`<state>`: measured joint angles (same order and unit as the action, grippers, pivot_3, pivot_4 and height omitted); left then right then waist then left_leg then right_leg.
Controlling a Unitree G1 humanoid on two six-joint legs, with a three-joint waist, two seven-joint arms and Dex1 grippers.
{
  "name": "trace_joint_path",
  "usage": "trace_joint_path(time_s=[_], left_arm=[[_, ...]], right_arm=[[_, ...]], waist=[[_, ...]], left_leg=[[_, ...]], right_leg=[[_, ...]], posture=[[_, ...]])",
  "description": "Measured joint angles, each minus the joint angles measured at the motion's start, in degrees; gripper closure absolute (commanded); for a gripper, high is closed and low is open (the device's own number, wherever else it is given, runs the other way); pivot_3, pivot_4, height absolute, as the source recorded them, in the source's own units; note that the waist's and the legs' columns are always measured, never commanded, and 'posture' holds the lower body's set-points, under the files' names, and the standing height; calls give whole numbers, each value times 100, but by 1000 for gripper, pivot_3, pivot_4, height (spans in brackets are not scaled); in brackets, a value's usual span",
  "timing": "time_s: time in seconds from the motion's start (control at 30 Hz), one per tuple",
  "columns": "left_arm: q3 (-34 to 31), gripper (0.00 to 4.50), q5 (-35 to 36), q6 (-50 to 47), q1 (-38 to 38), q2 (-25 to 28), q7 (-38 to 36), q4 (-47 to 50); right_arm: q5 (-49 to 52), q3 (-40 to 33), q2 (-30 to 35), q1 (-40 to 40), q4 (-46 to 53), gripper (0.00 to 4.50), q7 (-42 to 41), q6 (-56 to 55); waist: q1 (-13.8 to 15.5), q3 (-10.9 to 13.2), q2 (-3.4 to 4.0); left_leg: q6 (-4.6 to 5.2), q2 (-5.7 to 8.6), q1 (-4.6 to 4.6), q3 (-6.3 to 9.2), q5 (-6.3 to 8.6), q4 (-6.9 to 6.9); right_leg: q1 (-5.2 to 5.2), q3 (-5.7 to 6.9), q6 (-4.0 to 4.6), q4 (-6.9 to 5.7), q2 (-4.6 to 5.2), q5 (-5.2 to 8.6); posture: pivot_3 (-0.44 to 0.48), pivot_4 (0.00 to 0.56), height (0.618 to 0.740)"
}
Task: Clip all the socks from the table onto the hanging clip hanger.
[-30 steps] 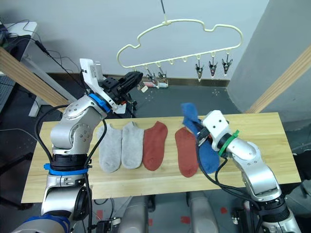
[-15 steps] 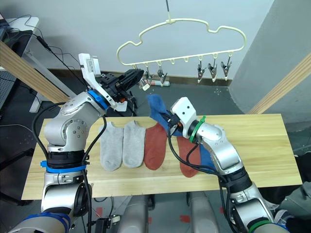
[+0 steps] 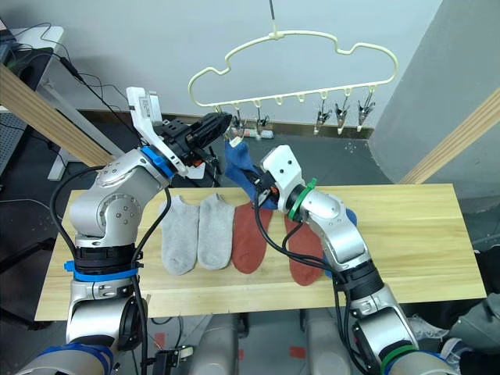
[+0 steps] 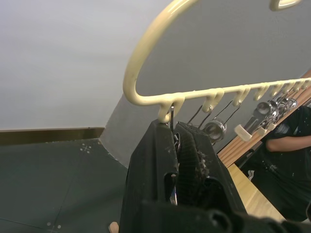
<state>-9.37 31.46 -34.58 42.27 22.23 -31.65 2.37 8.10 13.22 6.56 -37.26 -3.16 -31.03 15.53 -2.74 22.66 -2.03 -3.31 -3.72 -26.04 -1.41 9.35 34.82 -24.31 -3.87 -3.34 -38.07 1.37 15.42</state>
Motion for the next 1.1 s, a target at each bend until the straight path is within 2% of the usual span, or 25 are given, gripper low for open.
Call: trace_joint_path(time_s=[0.2,0.57,0.63,0.7,0.9,1.0,1.1], left_arm=[[3,4484,-15,0,-14,6,12,0],[-1,975,4,-46,-69,19,91,0],[-1,390,5,-84,-122,40,79,1],[-1,380,2,-100,-168,65,81,2],[-1,380,-122,16,-332,169,112,65],[3,380,-224,110,-408,180,121,120],[5,380,-404,346,-573,224,188,300]], right_arm=[[-16,-68,-62,-74,-98,4500,-1,-35],[-31,-53,-204,-187,-265,4500,-22,-119],[-37,-35,-205,-193,-309,3966,-32,-117],[-70,-4,-199,-198,-354,3391,-39,-115],[-253,158,-72,-196,-389,1246,-125,-37],[-260,157,30,-146,-297,1246,-148,26],[-267,155,334,184,264,1246,-216,215]], waist=[[-3,0,0],[-9,0,0],[-9,0,0],[-10,0,0],[-9,0,0],[-9,0,0],[8,0,0]], left_leg=[[0,0,0,0,0,0],[0,0,0,0,0,0],[0,0,0,0,0,0],[0,0,0,0,0,0],[0,0,0,0,0,0],[-1,0,0,0,0,0],[-4,0,-1,-1,2,-1]], right_leg=[[0,0,0,0,0,0],[0,0,1,-2,0,0],[0,0,1,-2,0,0],[-1,0,1,-3,0,-1],[-1,0,1,-3,0,-1],[-1,0,1,-3,0,-1],[0,-1,1,0,2,0]], posture=[[-81,409,740],[-72,404,740],[-71,403,740],[-71,402,740],[-72,402,740],[-76,400,740],[-79,399,740]])
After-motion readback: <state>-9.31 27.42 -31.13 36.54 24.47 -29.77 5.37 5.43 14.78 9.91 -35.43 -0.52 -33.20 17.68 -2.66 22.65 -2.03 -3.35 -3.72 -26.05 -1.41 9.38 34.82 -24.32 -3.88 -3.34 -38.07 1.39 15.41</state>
